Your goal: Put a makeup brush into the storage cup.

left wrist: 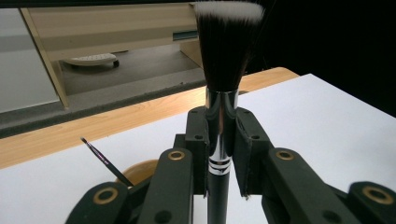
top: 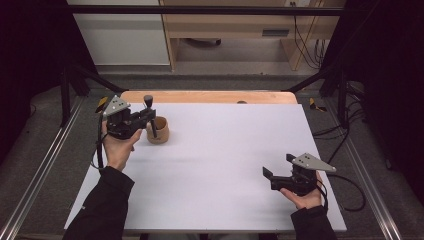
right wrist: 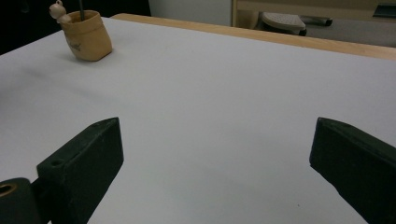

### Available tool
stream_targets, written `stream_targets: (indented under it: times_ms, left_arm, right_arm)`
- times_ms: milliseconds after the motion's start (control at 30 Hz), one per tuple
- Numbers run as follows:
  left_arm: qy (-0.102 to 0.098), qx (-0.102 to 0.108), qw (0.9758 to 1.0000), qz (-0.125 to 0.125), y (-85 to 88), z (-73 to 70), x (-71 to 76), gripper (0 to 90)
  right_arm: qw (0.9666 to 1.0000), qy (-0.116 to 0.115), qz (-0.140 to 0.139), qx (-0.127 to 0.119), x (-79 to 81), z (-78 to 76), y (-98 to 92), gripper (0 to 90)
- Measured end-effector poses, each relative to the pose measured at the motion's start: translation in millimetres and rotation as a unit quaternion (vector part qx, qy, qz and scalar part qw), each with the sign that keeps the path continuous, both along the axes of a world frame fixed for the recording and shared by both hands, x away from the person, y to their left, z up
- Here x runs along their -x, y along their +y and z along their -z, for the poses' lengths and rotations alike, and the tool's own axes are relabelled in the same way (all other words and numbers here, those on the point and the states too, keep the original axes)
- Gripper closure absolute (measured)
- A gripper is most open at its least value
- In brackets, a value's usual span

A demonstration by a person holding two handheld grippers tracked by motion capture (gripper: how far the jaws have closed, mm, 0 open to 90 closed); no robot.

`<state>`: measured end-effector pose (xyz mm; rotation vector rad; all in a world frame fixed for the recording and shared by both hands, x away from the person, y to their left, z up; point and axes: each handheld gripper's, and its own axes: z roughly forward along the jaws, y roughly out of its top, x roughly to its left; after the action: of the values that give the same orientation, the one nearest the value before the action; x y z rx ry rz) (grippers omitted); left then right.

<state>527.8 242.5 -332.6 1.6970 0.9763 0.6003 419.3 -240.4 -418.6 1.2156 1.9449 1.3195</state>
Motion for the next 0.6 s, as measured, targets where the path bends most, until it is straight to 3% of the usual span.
stream_targets:
  times_ms: [600]
  left_arm:
    - [0.009,-0.007,0.9996,-0.027,0.2,10.9,-30.6,77.3]
  right_arm:
    - [1.0,0.003,0.001,0.001,-0.6,1.2,-0.3,3.5]
